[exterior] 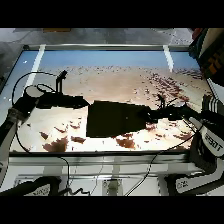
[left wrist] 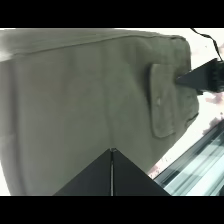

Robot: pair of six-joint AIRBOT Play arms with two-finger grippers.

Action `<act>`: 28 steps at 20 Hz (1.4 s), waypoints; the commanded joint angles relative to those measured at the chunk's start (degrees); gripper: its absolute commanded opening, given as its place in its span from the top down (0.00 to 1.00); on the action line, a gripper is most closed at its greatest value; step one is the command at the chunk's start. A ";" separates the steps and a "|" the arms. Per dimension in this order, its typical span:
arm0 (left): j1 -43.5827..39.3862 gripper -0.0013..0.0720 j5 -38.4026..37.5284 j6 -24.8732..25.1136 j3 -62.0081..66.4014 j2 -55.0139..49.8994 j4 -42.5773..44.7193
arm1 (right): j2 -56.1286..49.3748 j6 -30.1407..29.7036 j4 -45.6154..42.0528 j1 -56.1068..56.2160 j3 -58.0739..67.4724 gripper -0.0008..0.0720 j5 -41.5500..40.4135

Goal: Fold the clothes and pants, and hang the long-sleeved shirts on hangers.

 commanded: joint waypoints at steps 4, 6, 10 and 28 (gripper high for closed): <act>0.11 0.98 0.11 0.04 0.07 -0.09 7.30 | -1.29 -6.23 8.41 3.08 4.26 0.96 -1.64; 0.42 0.98 0.13 0.04 0.55 0.15 11.04 | 0.15 -6.14 8.50 2.14 8.33 0.96 1.03; 0.48 0.98 0.61 0.04 6.05 2.99 21.46 | 7.02 -3.76 8.39 -4.70 15.85 0.96 4.17; 0.46 0.97 8.44 -0.02 10.86 16.74 27.87 | 42.25 57.68 -48.89 -66.23 18.91 0.96 15.54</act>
